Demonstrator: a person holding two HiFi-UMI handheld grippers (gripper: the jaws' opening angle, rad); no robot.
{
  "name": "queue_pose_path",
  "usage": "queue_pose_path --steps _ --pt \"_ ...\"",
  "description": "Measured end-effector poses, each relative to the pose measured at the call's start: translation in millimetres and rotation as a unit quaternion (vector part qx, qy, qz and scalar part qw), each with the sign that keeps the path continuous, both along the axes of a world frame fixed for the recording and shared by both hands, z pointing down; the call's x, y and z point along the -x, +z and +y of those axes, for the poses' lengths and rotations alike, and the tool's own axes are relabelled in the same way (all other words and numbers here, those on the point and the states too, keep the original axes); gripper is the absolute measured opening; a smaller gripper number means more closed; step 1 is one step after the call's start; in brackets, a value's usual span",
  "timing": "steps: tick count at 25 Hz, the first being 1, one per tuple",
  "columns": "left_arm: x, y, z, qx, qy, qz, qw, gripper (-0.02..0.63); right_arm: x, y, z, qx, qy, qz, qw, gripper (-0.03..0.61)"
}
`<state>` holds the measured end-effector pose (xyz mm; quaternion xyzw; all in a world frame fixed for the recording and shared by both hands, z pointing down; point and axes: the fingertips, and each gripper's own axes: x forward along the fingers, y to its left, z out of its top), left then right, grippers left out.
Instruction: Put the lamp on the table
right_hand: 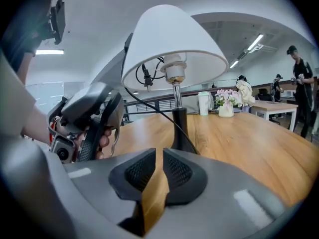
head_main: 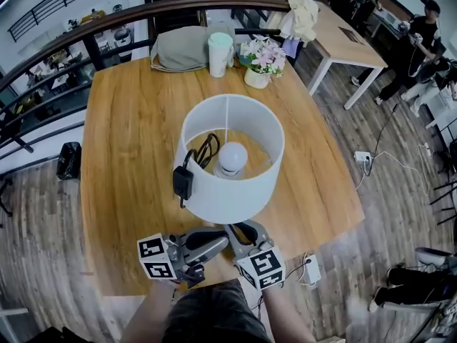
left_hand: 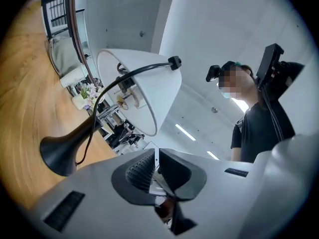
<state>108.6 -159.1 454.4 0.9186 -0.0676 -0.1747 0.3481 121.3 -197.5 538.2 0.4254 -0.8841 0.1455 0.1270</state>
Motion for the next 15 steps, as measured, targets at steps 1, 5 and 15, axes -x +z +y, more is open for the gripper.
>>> queue_pose_path --steps 1,5,15 --pt "3 1 1 0.000 -0.003 -0.006 1.0000 0.017 0 -1 2 0.000 0.006 0.001 1.000 0.048" --pt "14 6 8 0.006 -0.026 -0.032 0.9991 -0.002 0 -12 17 -0.012 0.026 -0.009 1.000 0.008" --pt "41 5 35 -0.001 -0.072 -0.090 0.9933 -0.003 26 -50 60 -0.045 0.012 -0.013 0.999 0.008"
